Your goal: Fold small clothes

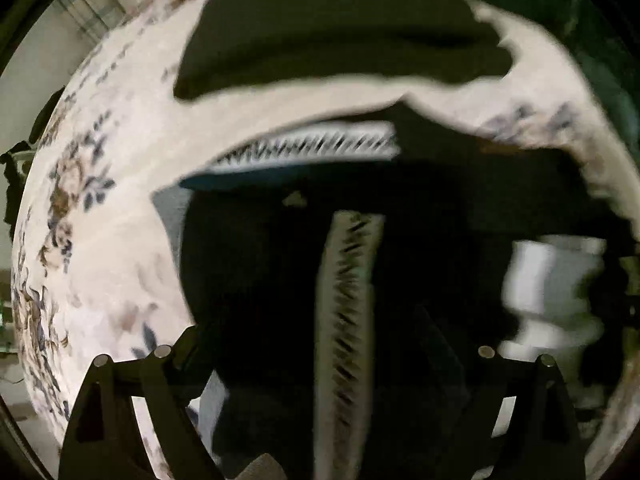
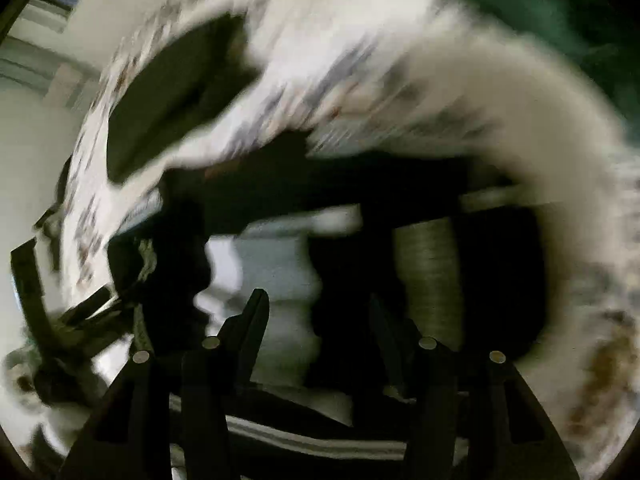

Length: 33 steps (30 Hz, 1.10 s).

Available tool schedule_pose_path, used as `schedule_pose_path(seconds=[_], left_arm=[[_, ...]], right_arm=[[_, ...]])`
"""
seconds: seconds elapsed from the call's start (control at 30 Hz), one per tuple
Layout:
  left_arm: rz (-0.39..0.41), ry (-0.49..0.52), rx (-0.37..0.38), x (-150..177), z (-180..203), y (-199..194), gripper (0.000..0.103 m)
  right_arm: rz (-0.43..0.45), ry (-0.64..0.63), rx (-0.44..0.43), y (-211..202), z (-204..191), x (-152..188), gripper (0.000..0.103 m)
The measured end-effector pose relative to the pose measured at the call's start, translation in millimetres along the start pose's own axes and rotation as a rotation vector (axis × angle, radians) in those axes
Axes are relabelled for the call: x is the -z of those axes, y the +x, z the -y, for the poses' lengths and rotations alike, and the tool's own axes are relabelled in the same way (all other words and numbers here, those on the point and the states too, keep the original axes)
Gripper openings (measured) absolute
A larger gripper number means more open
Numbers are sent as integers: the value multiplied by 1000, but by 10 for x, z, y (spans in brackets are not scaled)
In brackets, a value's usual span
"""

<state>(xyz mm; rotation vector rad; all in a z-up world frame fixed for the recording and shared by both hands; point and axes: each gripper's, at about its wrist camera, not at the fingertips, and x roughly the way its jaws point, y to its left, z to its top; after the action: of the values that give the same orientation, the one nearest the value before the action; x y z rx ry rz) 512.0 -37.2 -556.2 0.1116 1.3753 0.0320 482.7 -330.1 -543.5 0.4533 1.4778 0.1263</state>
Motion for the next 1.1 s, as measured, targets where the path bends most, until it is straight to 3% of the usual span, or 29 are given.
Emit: schedule_pose_path(seconds=[0.1,0.2,0.23,0.3,0.33,0.43,0.6,0.77,0.83,0.87,0.9,1.1], left_arm=[[-8,-21,38,-75,-86,70,95],[61,3,58,-77,-82,-198,95],[88,11,57,-43,-62,-316,95],[141,19,48,81,-3,-573,96],[156,20,48,143,26,-671,97],[183,15,42,341,122,-910,99],[191,-27,29,696,274,-1298,99],[108,-84,8,1509,793,-1598,99],[57,-88,6,1830,1057,-1623,99],[22,-91,10,2022,1226,-1609,99],[-31,-99,28,2263,1442,-1546,99],[-232,-76,112,3199,2372,-1046,99]], right_arm=[[-34,12,124,388,52,-210,54],[7,45,101,215,21,-267,55],[30,34,106,87,-1,-228,59],[60,3,159,-138,-23,-110,92],[65,-5,173,-208,-24,-52,97],[51,-24,232,-465,22,187,99],[82,-35,166,-1006,380,487,99],[41,1,-13,-1449,986,806,99],[8,6,-75,-1590,1300,946,82],[-21,5,-90,-1625,1468,996,55],[-51,6,-97,-1604,1603,1008,38],[-125,-21,-177,-1575,2422,889,36]])
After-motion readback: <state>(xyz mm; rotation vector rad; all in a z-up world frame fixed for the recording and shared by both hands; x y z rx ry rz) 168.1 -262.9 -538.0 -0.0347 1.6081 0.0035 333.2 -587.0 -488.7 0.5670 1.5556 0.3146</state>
